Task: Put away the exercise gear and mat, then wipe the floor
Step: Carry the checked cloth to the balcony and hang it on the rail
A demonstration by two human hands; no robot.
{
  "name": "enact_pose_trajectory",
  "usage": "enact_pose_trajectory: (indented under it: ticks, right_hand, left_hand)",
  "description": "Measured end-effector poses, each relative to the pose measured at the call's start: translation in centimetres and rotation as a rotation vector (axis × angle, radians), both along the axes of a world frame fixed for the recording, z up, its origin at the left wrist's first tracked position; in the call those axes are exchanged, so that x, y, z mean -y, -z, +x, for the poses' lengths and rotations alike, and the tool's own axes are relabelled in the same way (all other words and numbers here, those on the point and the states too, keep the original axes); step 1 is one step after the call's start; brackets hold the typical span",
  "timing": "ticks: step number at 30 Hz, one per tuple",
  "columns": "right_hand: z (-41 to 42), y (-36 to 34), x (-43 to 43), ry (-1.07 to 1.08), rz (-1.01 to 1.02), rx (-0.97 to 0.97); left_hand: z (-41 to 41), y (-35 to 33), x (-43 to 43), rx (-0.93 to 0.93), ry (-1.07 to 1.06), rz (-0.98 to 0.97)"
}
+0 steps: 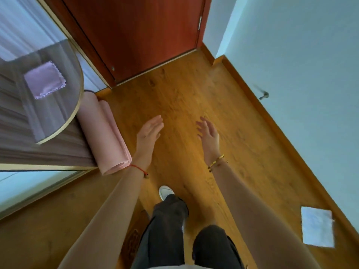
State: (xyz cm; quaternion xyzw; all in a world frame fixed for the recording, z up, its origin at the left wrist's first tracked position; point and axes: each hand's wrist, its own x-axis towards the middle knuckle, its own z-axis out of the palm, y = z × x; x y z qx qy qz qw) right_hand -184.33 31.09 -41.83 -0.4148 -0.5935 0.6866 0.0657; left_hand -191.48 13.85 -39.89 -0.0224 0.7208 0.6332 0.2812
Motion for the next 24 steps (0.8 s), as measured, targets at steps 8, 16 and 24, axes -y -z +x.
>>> enact_pose_trajectory:
  ticks: [8,16,24]
  right_hand:
    - [17.5,-7.2,-6.8,0.284,0.041,-0.02]
    - [38.6,-11.8,-12.4,0.614,0.106,-0.033]
    - [56.1,-12.9,-17.4,0.929,0.121,0.009]
  left_hand:
    - [14.1,-6.4,-10.3,-0.001,0.24,0.062]
    - [32.1,-10.4,-19.8,0.014,0.582,0.137]
    - [46.8,-11.3,-29.6,0.015,0.92,0.142]
